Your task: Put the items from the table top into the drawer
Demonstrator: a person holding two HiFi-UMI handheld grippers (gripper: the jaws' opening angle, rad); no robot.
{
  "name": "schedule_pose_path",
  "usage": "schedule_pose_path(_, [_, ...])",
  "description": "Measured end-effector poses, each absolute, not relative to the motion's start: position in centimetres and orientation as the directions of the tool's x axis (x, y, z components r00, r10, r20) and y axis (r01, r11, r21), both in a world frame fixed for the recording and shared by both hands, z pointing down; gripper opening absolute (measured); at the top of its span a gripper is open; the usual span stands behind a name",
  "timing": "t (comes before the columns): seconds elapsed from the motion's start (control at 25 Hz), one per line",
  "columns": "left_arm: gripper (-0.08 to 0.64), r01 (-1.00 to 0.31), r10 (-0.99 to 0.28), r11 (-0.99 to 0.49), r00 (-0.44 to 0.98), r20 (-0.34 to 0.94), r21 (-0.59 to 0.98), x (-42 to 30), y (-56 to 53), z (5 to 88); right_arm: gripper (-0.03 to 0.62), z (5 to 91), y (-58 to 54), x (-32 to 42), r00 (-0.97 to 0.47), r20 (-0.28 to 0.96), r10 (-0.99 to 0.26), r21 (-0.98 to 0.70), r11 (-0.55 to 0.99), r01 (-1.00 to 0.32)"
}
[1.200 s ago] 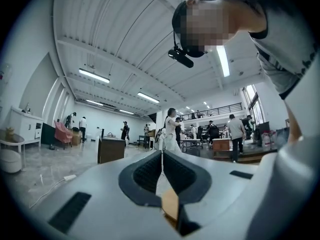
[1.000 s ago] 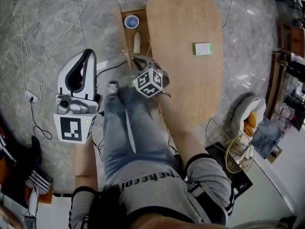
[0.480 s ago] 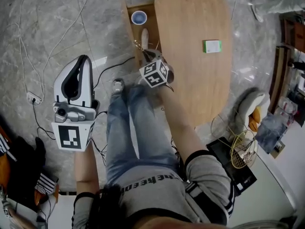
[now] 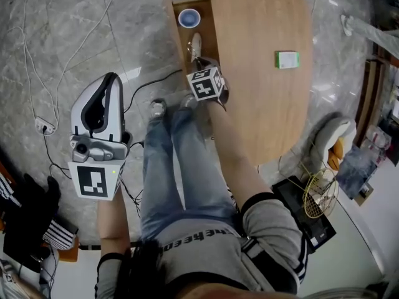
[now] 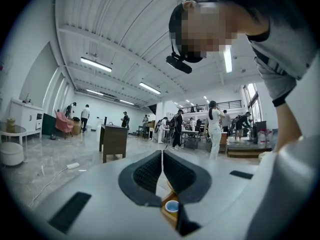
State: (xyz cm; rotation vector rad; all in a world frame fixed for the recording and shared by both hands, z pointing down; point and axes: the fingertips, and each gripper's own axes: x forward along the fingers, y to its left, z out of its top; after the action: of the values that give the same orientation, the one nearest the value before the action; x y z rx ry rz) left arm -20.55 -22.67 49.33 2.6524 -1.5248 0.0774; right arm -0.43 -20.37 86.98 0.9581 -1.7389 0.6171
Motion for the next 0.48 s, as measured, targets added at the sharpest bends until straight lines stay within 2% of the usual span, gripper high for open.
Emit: schedule_pose_path(0.48, [0.014, -0.877, -0.869, -0.478, 0.48, 0.124, 0.049, -21.7, -22.5, 51.3, 0.026, 90.4, -19.1, -0.4, -0.131, 0.965, -0.228, 0.028, 0.583, -0.812])
